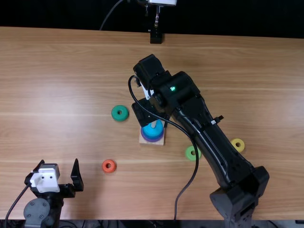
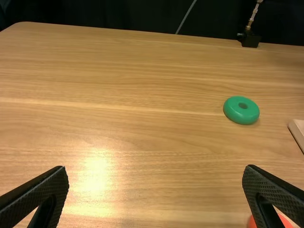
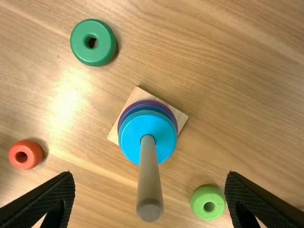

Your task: Build the Hanoi tower: stack the rings onto the peg from bottom to top in this color order: purple, dark blue, light blue, dark green, light green, yellow, orange.

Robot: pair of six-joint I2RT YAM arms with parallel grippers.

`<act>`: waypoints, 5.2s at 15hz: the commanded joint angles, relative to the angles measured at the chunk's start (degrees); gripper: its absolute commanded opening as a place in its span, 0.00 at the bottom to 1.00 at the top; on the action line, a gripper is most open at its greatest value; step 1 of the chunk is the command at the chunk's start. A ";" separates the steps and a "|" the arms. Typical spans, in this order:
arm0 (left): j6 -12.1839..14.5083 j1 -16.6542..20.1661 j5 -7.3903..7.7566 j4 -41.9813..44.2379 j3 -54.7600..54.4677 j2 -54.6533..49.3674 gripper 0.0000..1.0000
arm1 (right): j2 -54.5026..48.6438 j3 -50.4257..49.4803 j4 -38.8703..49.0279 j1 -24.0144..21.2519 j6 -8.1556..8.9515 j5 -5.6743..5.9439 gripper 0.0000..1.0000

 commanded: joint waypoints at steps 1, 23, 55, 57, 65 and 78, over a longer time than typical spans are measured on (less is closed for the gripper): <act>0.83 0.30 0.00 -4.32 -6.17 -0.67 1.00 | 1.32 0.14 0.22 0.30 0.35 0.38 1.00; 0.83 0.30 0.00 -4.32 -6.17 -0.67 1.00 | -71.89 -79.14 69.19 -33.62 -0.92 6.29 1.00; 0.83 0.30 0.00 -4.32 -6.17 -0.67 1.00 | -119.09 -123.17 59.28 -37.23 -11.99 -2.57 1.00; 0.83 0.30 0.00 -4.32 -6.17 -0.67 1.00 | -119.09 -123.26 59.28 -37.23 -11.99 -2.67 1.00; 0.83 0.30 0.21 -4.32 -6.17 -0.67 1.00 | -119.09 -123.17 59.28 -37.23 -11.99 -2.57 1.00; 0.83 3.90 7.38 10.45 17.91 18.85 1.00 | -119.09 -123.17 59.28 -37.23 -11.99 -2.67 1.00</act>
